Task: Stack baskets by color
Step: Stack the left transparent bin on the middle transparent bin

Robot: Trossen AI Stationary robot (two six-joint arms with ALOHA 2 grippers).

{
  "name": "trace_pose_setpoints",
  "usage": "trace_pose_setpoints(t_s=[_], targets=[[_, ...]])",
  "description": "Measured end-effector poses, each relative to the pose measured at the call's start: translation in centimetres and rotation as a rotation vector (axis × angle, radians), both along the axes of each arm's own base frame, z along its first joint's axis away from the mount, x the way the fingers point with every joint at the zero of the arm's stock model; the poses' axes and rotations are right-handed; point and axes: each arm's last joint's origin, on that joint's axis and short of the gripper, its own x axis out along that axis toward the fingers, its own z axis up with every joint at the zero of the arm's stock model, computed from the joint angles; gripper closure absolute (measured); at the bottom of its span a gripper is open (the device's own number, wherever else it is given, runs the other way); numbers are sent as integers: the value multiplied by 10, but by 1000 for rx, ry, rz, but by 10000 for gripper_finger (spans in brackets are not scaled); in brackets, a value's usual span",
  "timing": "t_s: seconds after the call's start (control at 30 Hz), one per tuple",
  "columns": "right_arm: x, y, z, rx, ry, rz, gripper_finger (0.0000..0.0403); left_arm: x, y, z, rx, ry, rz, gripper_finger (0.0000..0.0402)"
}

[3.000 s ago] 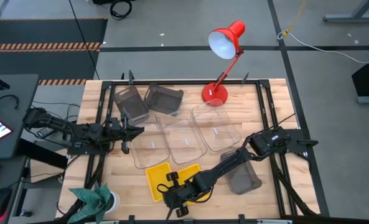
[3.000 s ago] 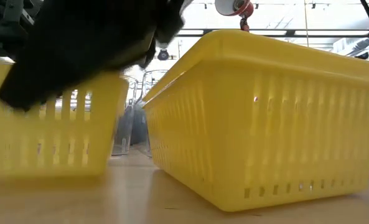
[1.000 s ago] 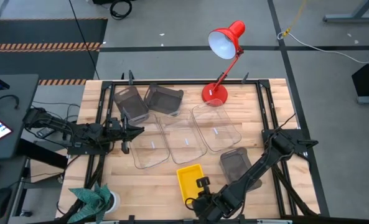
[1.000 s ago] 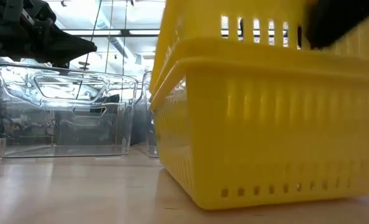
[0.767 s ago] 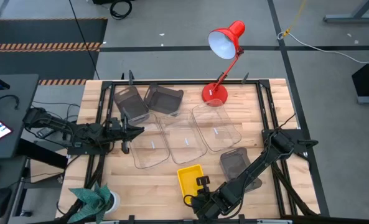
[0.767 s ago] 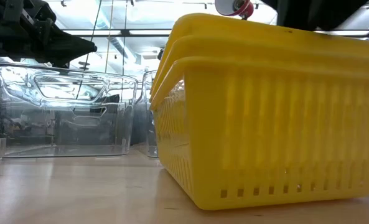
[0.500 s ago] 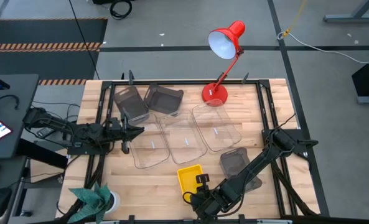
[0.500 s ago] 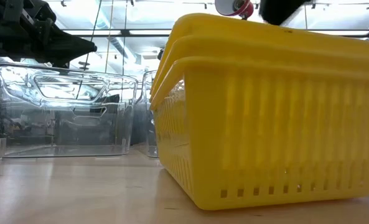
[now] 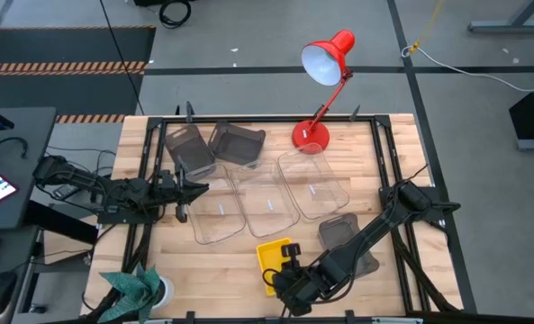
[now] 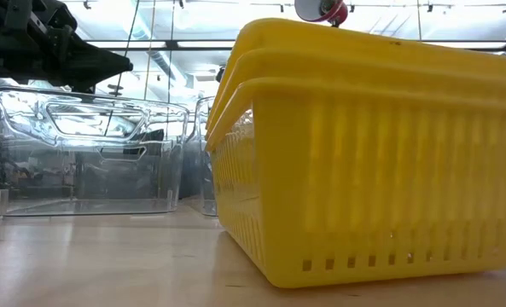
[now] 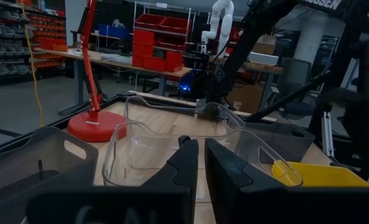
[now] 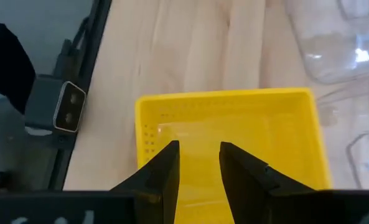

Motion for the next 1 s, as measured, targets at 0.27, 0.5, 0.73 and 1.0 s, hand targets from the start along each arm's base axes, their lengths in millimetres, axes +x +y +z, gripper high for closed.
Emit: trace_pose_setpoints(t_s=[0.27, 0.5, 0.73, 1.0], targets=[[-29, -3, 32, -140, -95, 18, 284, 0, 0, 0, 0, 1, 0, 374], [-61, -24, 32, -138, -190, -5, 286, 0, 0, 0, -3, -1, 0, 366], [-93, -58, 31, -16, -412, 11, 294, 0, 0, 3, -171, -66, -13, 371], [-129, -102, 16, 55, -610, 5, 296, 0, 1, 7, -233, -107, 6, 377]])
